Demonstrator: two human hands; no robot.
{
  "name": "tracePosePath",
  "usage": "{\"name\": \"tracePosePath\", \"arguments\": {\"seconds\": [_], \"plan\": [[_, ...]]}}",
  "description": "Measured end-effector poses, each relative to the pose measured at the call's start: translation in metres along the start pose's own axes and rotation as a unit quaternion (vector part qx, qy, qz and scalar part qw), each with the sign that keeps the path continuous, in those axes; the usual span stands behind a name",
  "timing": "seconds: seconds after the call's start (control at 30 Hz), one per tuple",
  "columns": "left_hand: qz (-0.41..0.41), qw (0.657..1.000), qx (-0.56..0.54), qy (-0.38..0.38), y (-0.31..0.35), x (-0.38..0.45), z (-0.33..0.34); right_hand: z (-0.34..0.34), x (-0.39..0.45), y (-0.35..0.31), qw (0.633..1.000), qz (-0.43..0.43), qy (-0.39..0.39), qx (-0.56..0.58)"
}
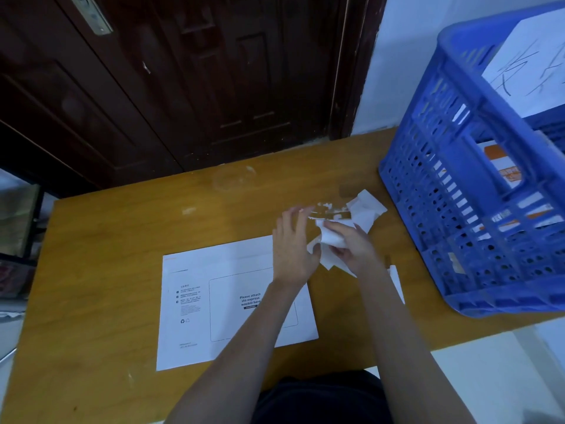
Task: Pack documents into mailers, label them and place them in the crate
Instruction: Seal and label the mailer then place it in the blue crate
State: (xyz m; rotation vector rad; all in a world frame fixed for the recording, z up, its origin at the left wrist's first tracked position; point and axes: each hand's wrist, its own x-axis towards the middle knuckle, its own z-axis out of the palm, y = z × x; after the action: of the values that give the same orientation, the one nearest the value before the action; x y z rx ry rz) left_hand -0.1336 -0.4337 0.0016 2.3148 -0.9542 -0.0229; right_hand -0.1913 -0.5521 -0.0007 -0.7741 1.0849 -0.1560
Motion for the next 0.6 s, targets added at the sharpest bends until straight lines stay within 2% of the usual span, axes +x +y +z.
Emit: {"name": "tracePosePath", "arguments": {"seconds": [0.1, 0.17, 0.3, 0.6], "plan": [[0.113, 0.991, 0.067, -0.004, 0.000, -0.010, 0.002, 0.004, 0.005, 0.004, 0.999, 0.024, 0.037, -0.009], [0.137, 0.989, 0.061, 0.003, 0.001, -0.013, 0.005, 0.006, 0.004, 0.005, 0.998, 0.036, 0.054, -0.023], [0.124, 0.992, 0.030, 0.022, 0.000, -0.010, 0.001, 0.006, -0.002, 0.007, 0.995, 0.068, 0.057, -0.045], [0.109, 0.994, 0.007, 0.019, -0.004, -0.016, -0.006, 0.009, -0.009, 0.010, 0.993, 0.114, -0.004, 0.037]]}}
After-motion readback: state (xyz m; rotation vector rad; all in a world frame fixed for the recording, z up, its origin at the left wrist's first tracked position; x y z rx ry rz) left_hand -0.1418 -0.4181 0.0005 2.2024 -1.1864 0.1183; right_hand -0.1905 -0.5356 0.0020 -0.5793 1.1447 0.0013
